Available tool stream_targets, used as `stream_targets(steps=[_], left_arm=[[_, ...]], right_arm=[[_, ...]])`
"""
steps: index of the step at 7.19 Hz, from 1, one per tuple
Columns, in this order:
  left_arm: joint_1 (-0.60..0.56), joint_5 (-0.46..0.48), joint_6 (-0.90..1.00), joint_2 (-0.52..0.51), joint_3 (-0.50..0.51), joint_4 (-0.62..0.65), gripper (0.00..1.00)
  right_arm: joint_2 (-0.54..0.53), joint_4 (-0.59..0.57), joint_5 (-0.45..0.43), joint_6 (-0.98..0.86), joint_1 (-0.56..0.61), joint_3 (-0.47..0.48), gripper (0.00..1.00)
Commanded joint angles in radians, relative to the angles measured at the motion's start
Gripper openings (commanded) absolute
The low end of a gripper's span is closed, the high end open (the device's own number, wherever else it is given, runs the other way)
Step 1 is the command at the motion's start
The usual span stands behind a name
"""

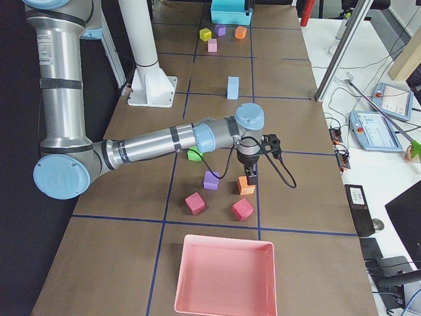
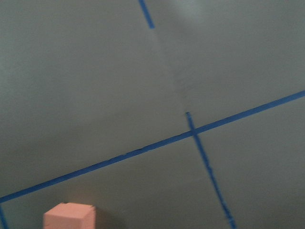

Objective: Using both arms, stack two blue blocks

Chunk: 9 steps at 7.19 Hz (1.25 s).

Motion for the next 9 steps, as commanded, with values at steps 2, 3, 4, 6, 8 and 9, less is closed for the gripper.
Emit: stream_targets(steps=[2, 3, 4, 6, 8, 9], left_arm=[[-0.251, -0.129, 0.307, 0.116, 0.195, -0.017, 1.00], [-0.263, -0.128, 0.307, 0.151, 0.197, -0.017, 1.00], [-0.272, -0.125, 0.307, 0.162, 0.201, -0.017, 1.00], [-0.280, -0.070, 0.309, 0.174, 0.192, -0.019, 1.00], [-0.280, -0.069, 0.307, 0.177, 0.201, -0.020, 1.00], [-0.282, -0.066, 0.309, 0.177, 0.200, -0.022, 1.00]], right_arm=[[-0.022, -0.132, 0.051, -0.220, 0.085, -0.045, 1.00], [-0.031, -0.129, 0.052, -0.220, 0.085, -0.045, 1.00], [-0.040, -0.127, 0.052, -0.222, 0.085, -0.044, 1.00], [-0.040, -0.124, 0.048, -0.206, 0.085, -0.039, 1.00], [-0.040, -0.124, 0.048, -0.205, 0.085, -0.035, 1.00], [-0.039, -0.123, 0.046, -0.205, 0.083, -0.039, 1.00]])
